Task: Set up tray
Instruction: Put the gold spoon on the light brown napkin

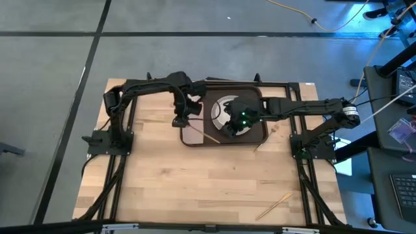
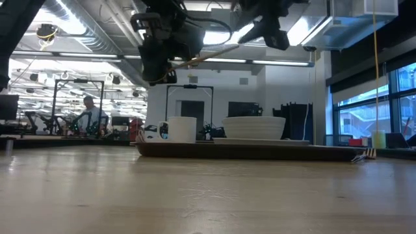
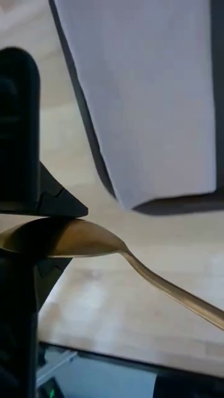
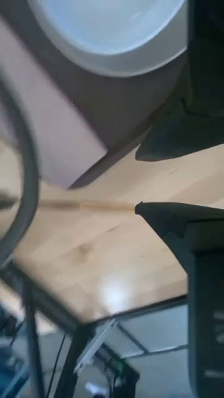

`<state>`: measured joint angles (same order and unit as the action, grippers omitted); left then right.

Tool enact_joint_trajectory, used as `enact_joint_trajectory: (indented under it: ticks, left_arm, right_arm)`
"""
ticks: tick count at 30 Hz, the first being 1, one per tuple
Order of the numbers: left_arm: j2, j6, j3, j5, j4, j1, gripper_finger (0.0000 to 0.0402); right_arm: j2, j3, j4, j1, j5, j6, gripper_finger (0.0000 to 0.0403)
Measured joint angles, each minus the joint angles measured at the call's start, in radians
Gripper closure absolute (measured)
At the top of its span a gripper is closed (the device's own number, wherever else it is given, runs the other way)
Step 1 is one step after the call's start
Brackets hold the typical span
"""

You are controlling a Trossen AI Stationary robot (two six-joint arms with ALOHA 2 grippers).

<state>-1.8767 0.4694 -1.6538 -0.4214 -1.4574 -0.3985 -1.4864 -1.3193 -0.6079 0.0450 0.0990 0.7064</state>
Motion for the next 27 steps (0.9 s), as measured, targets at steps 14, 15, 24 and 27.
enact_joint_trajectory:
  ticks: [14, 15, 24, 27]
  left_arm:
    - [0.001, 0.011, -0.12, 0.039, -0.002, 0.025, 0.0379]
    - [0.001, 0.008, -0.125, 0.045, -0.003, 0.026, 0.0379]
    - [0.001, -0.002, -0.127, 0.045, -0.028, 0.026, 0.0379]
    - [0.001, -0.003, -0.127, 0.045, -0.03, 0.024, 0.0379]
  right_arm:
    - [-0.047, 0.001, 0.13, -0.003, 0.052, 0.033, 0.0208]
    - [-0.054, 0.001, 0.14, -0.003, 0.058, 0.045, 0.0199]
    - [-0.089, 0.0, 0.153, -0.004, 0.096, 0.072, 0.0168]
    - [-0.105, 0.001, 0.151, -0.004, 0.127, 0.073, 0.0181]
